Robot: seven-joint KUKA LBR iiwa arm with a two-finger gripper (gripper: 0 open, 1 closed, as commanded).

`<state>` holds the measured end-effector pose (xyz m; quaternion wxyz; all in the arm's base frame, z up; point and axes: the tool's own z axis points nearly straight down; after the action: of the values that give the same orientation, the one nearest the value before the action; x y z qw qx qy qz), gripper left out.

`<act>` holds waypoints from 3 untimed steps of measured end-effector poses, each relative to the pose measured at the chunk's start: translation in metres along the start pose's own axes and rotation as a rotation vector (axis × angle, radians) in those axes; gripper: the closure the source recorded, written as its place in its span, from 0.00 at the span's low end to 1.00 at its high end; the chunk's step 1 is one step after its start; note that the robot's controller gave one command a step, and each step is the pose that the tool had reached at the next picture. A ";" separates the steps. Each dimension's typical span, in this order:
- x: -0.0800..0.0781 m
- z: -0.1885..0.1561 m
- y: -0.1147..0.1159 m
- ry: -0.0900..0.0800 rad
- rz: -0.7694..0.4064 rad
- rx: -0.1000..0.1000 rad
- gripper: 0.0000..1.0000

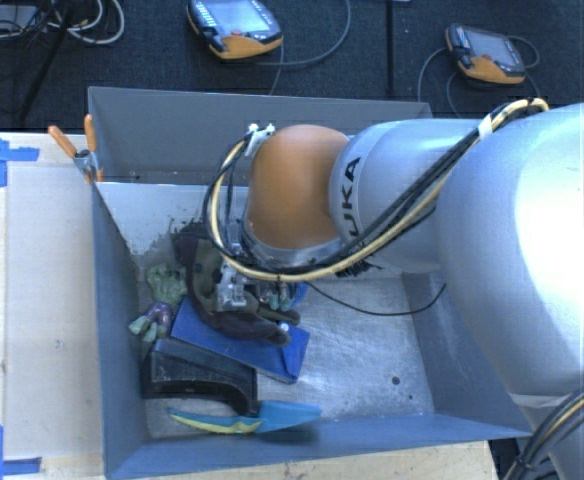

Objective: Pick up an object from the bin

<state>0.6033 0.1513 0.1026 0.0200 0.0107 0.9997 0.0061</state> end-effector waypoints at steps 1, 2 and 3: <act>0.000 -0.001 0.001 0.000 -0.002 0.003 1.00; 0.000 -0.001 0.001 0.000 0.000 0.002 1.00; 0.000 -0.001 0.001 0.000 0.001 0.002 1.00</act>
Offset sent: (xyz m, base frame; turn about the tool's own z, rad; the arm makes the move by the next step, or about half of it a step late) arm 0.0012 0.0208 0.0672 0.3334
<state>0.6030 0.1520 0.1031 0.0198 0.0113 0.9997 0.0051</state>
